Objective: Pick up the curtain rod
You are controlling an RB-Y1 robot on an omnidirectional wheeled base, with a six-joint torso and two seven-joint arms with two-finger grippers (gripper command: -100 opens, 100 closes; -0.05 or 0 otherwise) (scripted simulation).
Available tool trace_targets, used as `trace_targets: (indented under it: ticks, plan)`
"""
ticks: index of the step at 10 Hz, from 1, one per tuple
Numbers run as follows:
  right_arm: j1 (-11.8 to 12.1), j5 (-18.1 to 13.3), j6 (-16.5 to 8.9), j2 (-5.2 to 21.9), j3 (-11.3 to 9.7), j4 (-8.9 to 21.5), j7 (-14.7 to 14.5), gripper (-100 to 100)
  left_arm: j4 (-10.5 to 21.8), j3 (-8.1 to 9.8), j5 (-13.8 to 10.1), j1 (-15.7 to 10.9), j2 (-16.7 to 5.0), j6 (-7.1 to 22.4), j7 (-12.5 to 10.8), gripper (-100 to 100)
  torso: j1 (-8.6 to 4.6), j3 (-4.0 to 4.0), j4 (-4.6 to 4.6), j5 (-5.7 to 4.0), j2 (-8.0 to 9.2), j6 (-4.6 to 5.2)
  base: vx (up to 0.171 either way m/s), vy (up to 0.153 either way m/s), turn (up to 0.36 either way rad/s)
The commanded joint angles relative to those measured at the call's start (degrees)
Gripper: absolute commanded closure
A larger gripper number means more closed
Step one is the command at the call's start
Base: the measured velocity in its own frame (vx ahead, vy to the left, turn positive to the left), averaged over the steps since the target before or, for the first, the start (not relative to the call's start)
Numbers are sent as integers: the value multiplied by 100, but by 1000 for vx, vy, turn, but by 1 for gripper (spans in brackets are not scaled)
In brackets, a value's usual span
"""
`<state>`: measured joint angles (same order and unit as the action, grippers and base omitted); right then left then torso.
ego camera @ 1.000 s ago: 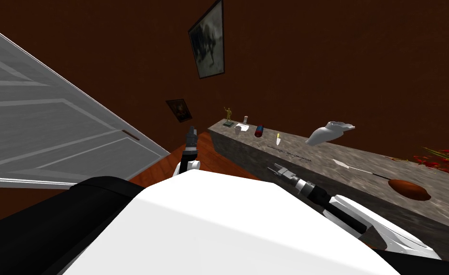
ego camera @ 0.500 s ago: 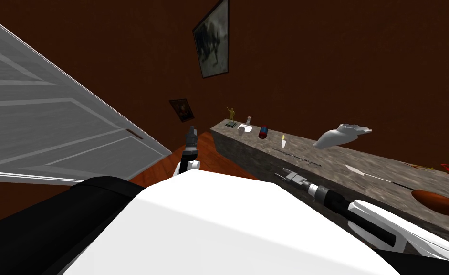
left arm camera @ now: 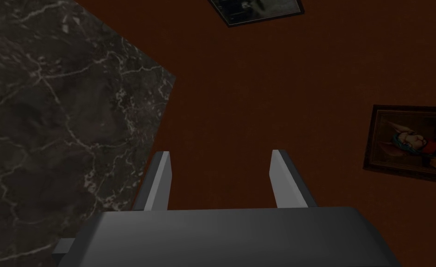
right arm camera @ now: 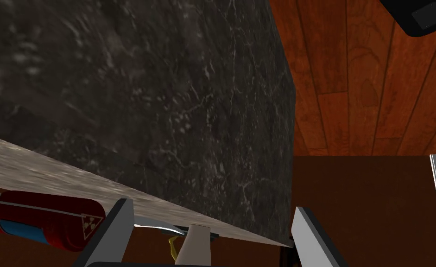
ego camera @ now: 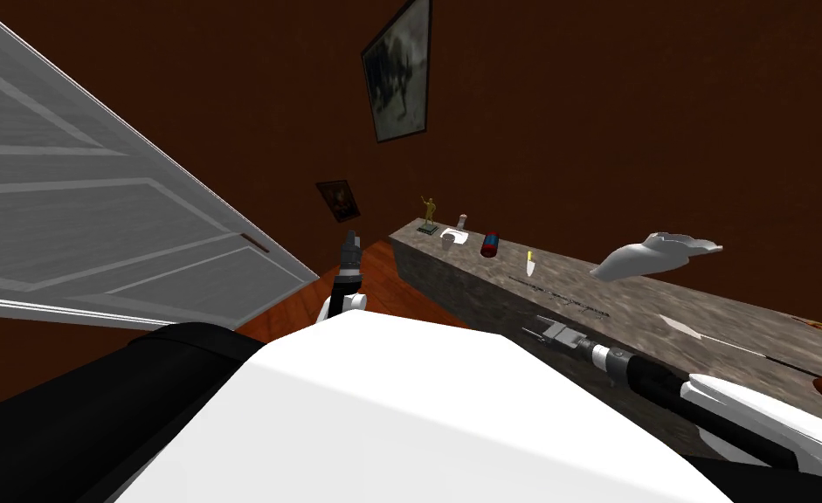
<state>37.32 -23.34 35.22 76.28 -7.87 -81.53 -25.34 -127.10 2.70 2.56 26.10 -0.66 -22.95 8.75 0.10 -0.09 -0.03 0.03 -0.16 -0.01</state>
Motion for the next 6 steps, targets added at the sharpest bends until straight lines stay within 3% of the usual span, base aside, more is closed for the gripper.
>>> trace_targets:
  ticks: [1,2,6]
  plan:
    - [-37,-122,-145,286,-131,286,-139,-100,0,0,0,0,0,0,0,0,0,0,0,0,0,0,62,46,149]
    - [-37,-122,-145,359,-131,299,-139,-100,0,0,0,0,0,0,0,0,3,-5,-2,2,-8,-3,51,26,60]
    - [92,-337,-539,1049,-349,916,-564,-100,0,0,0,0,0,0,0,0,-7,-9,-4,-1,-16,-4,67,15,143]
